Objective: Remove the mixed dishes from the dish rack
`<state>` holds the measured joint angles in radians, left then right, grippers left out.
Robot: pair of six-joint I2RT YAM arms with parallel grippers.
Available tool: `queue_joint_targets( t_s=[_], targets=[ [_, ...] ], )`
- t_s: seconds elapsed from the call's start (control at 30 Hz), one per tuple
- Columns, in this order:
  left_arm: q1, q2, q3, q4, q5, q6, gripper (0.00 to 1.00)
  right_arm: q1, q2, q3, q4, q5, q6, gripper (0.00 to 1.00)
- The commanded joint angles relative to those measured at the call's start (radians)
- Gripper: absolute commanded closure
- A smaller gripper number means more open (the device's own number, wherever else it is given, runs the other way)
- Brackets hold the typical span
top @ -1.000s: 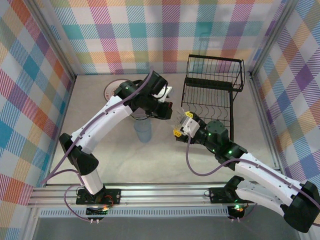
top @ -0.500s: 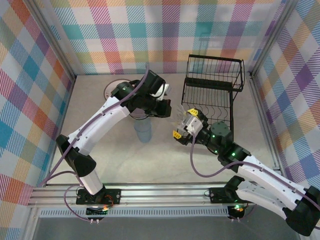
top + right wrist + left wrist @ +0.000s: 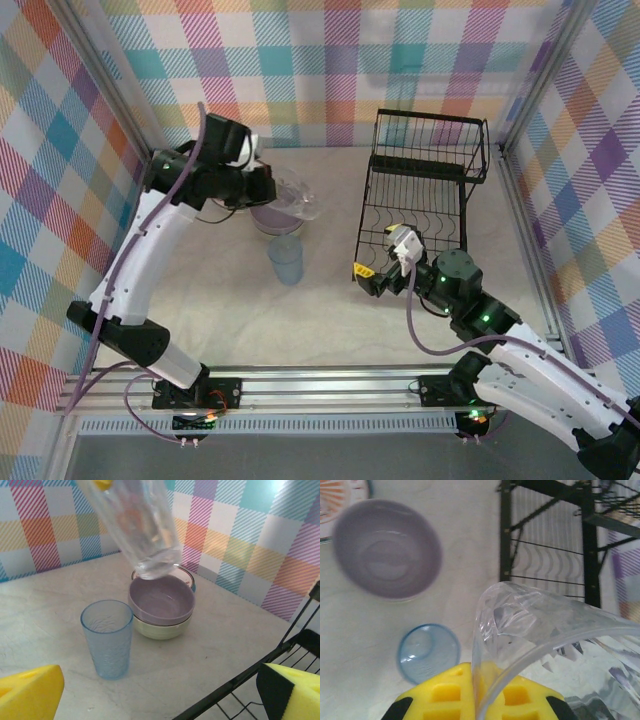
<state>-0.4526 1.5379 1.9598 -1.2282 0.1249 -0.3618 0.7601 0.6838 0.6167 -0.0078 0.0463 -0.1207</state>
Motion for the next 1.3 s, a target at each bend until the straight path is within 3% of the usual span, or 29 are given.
queue_joint_targets(
  t_s=[0.0, 0.17, 0.67, 1.27],
  targets=[
    [0.012, -0.05, -0.001, -0.116, -0.092, 0.086, 1.0, 0.005, -0.035, 0.033, -0.059, 0.046, 0.17, 0.01],
    [0.011, -0.05, -0.059, -0.144, -0.134, 0.126, 1.0, 0.004, -0.034, 0.062, -0.139, 0.027, 0.255, 0.01],
    [0.011, -0.011, -0.168, -0.087, -0.09, 0.13, 1.0, 0.004, -0.04, 0.068, -0.229, -0.037, 0.42, 0.01],
    [-0.006, 0.014, -0.267, -0.018, -0.094, 0.129, 1.0, 0.004, -0.004, 0.083, -0.282, 0.044, 0.479, 0.01]
  ],
)
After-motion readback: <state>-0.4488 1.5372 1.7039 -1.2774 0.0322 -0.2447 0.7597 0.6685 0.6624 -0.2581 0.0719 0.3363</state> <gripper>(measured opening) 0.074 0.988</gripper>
